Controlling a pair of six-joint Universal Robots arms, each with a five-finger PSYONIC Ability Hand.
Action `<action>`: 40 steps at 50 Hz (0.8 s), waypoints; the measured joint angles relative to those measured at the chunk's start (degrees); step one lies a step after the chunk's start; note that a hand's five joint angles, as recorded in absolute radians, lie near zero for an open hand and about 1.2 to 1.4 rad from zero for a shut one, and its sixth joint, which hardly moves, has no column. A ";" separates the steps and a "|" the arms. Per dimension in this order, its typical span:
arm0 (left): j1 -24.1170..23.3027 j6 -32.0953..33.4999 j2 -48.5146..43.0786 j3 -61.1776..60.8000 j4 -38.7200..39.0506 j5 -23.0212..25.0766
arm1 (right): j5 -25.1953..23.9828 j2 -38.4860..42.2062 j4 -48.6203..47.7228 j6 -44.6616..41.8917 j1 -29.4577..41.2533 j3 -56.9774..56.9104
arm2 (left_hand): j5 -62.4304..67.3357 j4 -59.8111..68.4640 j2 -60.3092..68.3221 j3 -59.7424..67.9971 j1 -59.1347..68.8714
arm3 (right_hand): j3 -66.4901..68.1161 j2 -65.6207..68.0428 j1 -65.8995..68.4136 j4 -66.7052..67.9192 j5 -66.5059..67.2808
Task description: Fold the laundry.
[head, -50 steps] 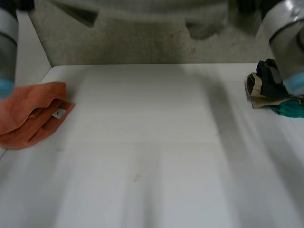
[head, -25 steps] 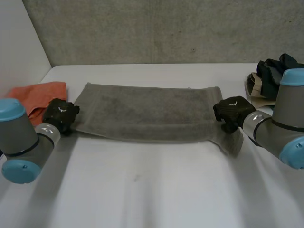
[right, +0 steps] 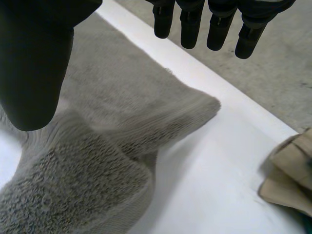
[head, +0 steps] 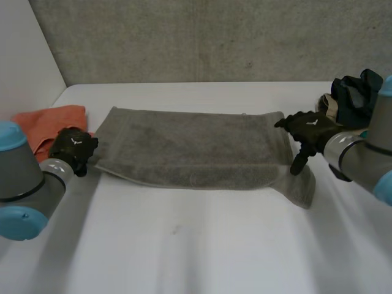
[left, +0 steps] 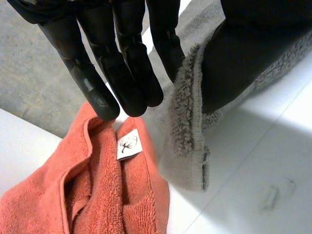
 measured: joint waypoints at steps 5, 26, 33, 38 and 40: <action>0.12 -1.89 2.15 -0.03 -2.63 0.61 | -0.98 -4.44 5.23 0.87 -1.91 -1.22 | 0.00 0.00 0.00 0.00 0.00 | 0.07 0.07 0.02 -0.05 0.01; 1.78 -9.03 6.03 0.51 -6.19 3.54 | -12.60 -18.58 16.40 -36.97 -8.15 22.71 | 0.00 0.01 0.00 0.00 0.00 | 20.49 20.55 19.95 20.33 18.88; 1.87 -8.99 5.78 0.65 -6.15 3.68 | -13.78 -15.88 2.75 -41.36 -8.19 26.53 | 0.00 0.01 0.00 0.00 0.00 | 17.23 16.97 16.99 16.74 14.85; 2.07 -8.98 5.57 0.90 -6.14 3.66 | -15.90 -11.89 -3.22 -43.63 -8.03 25.78 | 0.00 0.01 0.00 0.00 0.00 | 17.23 16.97 16.99 16.74 14.72; 2.19 -8.98 5.41 1.03 -6.14 3.65 | -16.84 -10.42 -4.45 -43.93 -7.95 25.04 | 0.00 0.01 0.00 0.00 0.00 | 17.23 16.97 16.99 16.74 14.73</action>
